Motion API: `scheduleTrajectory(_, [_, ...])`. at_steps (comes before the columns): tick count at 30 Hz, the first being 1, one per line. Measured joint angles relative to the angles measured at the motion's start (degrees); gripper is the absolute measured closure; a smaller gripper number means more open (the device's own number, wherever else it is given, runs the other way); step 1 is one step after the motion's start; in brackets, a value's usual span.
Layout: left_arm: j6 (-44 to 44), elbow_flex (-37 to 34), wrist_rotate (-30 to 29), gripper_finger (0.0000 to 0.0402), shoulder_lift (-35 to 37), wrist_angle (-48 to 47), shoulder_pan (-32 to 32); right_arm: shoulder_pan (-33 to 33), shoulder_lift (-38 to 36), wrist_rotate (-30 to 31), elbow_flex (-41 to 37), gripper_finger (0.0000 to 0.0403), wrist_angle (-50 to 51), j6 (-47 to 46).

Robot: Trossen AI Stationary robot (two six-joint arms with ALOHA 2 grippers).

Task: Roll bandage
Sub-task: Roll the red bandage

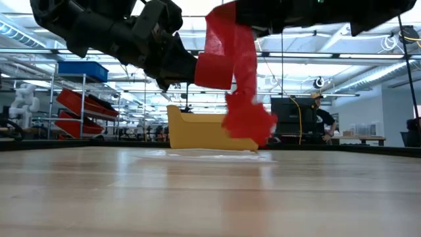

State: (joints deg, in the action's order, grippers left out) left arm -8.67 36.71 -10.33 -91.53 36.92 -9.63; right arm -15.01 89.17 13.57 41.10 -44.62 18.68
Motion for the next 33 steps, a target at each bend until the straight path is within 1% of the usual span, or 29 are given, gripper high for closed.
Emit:
scheduleTrajectory(7, [2.4, 0.0, -0.3, 0.0388, 0.9, 0.0, 0.4, -1.4, 0.0, 1.5, 1.3, 0.0403, 6.9, -0.5])
scheduleTrajectory(11, [5.0, 0.2, -2.0, 0.0388, 2.2, -0.1, 0.4, -1.8, 0.0, 1.3, 1.3, 0.0402, 9.5, -1.2])
scheduleTrajectory(14, [7.1, 1.1, -3.1, 0.0388, 2.3, -0.1, 0.4, -2.3, 0.0, 1.7, 1.3, 0.0386, 10.4, -0.1])
scheduleTrajectory(18, [10.0, 1.6, -4.5, 0.0388, 2.3, -0.2, 0.3, -2.8, 0.0, 2.4, 1.3, 0.0342, 11.4, 2.7])
scheduleTrajectory(22, [12.8, 1.7, -6.9, 0.0388, 2.3, 0.2, 0.3, -3.4, 0.0, 7.0, 1.3, 0.0281, 13.6, 5.3])
scheduleTrajectory(24, [15.3, 1.7, -8.1, 0.0388, 2.3, 0.8, 0.1, -3.9, 0.0, 8.0, 1.3, 0.0250, 13.7, 7.9])
scheduleTrajectory(26, [19.9, 1.7, -9.3, 0.0388, 2.3, 1.5, -0.3, -4.3, 0.0, 8.0, 1.3, 0.0221, 12.8, 10.5])
scheduleTrajectory(29, [29.6, 1.7, -13.2, 0.0388, 2.3, 3.1, -1.4, -5.3, 0.0, 9.8, 1.3, 0.0182, 11.9, 12.4])
scheduleTrajectory(33, [42.7, 1.7, -19.7, 0.0388, 2.3, 7.3, -3.1, -6.3, 0.0, 14.7, 1.3, 0.0143, 11.8, 10.6])
